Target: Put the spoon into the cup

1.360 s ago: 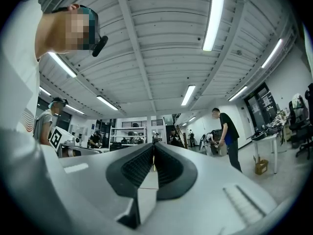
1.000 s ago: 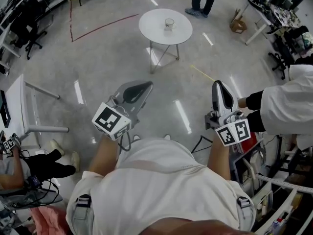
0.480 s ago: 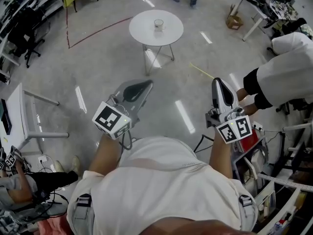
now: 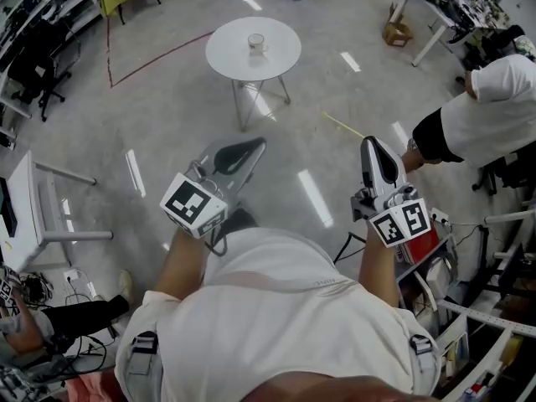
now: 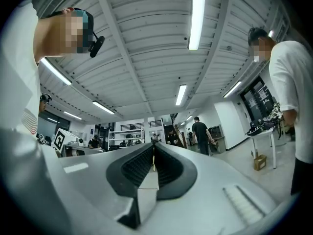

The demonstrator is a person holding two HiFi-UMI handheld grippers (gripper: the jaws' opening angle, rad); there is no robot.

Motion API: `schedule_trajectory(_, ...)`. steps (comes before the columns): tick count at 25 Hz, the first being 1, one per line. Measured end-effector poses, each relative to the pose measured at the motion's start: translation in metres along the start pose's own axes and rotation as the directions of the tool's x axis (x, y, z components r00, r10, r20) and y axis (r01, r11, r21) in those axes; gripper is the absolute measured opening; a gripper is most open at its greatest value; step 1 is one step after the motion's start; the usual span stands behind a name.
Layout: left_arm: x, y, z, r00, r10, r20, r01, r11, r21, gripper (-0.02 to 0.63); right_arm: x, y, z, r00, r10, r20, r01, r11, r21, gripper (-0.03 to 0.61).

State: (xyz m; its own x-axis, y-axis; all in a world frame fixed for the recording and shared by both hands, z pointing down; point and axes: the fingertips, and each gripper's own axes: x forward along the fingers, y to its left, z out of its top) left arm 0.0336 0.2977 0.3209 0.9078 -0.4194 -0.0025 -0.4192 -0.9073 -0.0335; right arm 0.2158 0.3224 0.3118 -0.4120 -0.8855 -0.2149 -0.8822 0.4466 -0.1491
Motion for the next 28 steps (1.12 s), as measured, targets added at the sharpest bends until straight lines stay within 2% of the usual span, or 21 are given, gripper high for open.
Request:
schedule_trajectory(4, 0.026, 0.024, -0.008, 1.0, -0.003, -0.007, 0.003, 1.0, -0.014, 0.003, 0.023, -0.026, -0.006, 1.0, 0.002, -0.009, -0.002, 1.0, 0.003, 0.012)
schedule_trajectory(10, 0.058, 0.087, -0.019, 1.0, -0.018, -0.02, 0.017, 0.999, -0.031, 0.003, 0.077, -0.065, -0.022, 0.999, -0.032, -0.013, 0.033, 0.999, 0.017, 0.012)
schedule_trajectory(21, 0.123, 0.269, -0.016, 0.996, -0.072, -0.044, 0.069, 0.995, -0.065, 0.003, 0.248, -0.125, -0.038, 0.994, -0.1, -0.036, 0.101, 0.995, 0.02, 0.011)
schedule_trajectory(28, 0.144, 0.373, -0.027, 0.998, -0.049, -0.032, 0.045, 0.995, -0.093, 0.003, 0.348, -0.149, -0.054, 0.993, -0.097, -0.067, 0.096, 0.995, -0.015, 0.012)
